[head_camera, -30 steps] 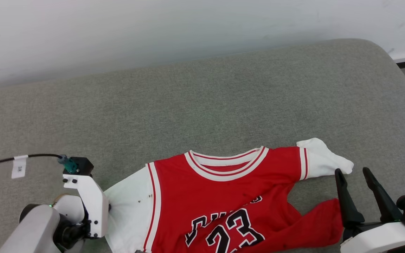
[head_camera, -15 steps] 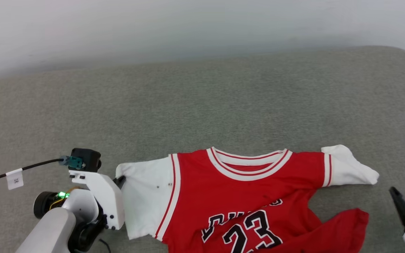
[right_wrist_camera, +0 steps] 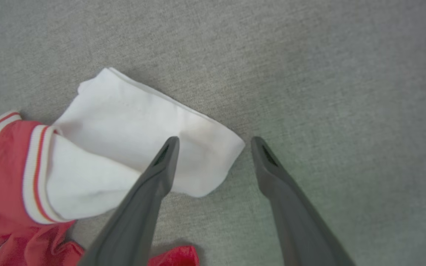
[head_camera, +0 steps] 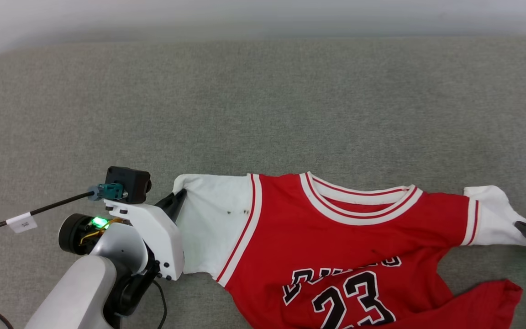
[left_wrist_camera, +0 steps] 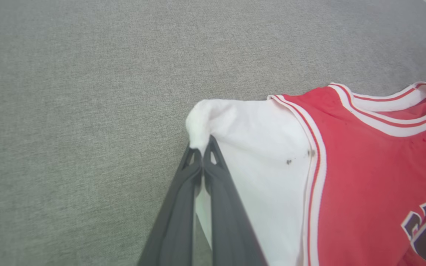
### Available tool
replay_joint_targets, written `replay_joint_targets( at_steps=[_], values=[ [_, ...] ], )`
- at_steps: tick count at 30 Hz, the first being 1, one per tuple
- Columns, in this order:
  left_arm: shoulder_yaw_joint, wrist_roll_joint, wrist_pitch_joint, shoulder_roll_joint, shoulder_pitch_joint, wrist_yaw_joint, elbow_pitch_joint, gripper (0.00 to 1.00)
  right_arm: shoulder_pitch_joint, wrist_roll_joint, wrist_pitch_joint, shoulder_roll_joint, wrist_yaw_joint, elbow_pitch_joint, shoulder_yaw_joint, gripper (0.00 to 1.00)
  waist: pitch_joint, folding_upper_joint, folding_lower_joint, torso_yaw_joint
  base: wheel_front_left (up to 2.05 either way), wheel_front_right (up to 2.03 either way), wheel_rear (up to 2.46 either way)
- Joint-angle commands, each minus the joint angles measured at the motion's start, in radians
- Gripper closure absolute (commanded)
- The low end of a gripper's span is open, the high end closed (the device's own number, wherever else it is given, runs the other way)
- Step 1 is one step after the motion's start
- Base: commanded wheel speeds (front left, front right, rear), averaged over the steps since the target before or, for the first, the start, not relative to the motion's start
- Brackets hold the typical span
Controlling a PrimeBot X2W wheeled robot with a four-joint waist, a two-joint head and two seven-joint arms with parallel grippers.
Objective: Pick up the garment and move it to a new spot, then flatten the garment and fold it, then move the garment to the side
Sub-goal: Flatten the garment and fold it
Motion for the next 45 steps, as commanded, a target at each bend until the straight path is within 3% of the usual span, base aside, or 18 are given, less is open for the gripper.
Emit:
replay_joint_targets(
  at_steps=[1, 8, 9, 10, 11, 12, 20, 29, 36, 45],
  values=[
    [-0.001, 0.007, -0.007, -0.002, -0.015, 0.007, -0.015, 1.00, -0.027, -0.005, 0.012, 0.003, -0.001, 0.024, -0.003, 0.00, 0.030, 0.0000, -0.0001, 0.020, 0.00, 0.00, 0.00],
    [0.003, 0.011, -0.017, 0.002, -0.026, 0.014, -0.039, 1.00, -0.036, -0.034, 0.096, 0.056, 0.000, 0.137, -0.008, 0.00, 0.059, 0.0000, -0.0001, 0.038, 0.00, 0.00, 0.00],
    [0.004, 0.008, -0.018, 0.003, -0.026, 0.012, -0.038, 1.00, -0.033, -0.035, 0.117, 0.069, -0.001, 0.152, -0.011, 0.13, 0.058, 0.0000, -0.0001, 0.039, 0.00, 0.00, 0.00],
    [0.005, 0.009, -0.018, 0.006, -0.027, 0.013, -0.036, 1.00, -0.032, -0.036, 0.131, 0.081, -0.001, 0.162, -0.015, 0.58, 0.056, 0.0000, -0.0001, 0.039, 0.00, 0.00, 0.00],
    [0.004, 0.008, -0.018, 0.006, -0.027, 0.012, -0.034, 1.00, -0.029, -0.041, 0.144, 0.089, 0.000, 0.169, -0.019, 0.75, 0.052, 0.0000, -0.0001, 0.039, 0.00, 0.00, 0.00],
    [0.003, 0.006, -0.017, 0.005, -0.026, 0.012, -0.034, 1.00, -0.029, -0.042, 0.159, 0.095, 0.000, 0.176, -0.025, 1.00, 0.048, 0.0000, -0.0001, 0.039, 0.00, 0.00, 0.00],
    [0.008, 0.000, -0.021, 0.019, -0.008, 0.012, -0.042, 1.00, -0.063, -0.029, 0.154, 0.076, 0.000, 0.127, -0.040, 1.00, 0.005, 0.0000, -0.0001, 0.025, 0.00, 0.00, 0.00],
    [0.056, 0.033, -0.060, 0.062, -0.074, 0.035, -0.056, 1.00, -0.136, -0.011, 0.056, -0.009, -0.001, -0.054, 0.055, 1.00, -0.091, 0.0000, -0.0001, -0.011, 0.00, 0.00, 0.00],
    [0.125, 0.033, -0.098, 0.075, -0.189, 0.054, -0.033, 1.00, -0.244, -0.035, 0.008, -0.065, -0.001, -0.126, 0.136, 1.00, -0.160, 0.0000, -0.0001, -0.039, 0.00, 0.00, 0.00],
    [0.181, 0.030, -0.161, 0.059, -0.459, 0.027, 0.132, 1.00, -0.481, -0.067, -0.079, -0.130, -0.001, -0.101, 0.229, 1.00, -0.142, 0.0000, -0.0001, -0.051, 0.00, 0.00, 0.00]
  ],
)
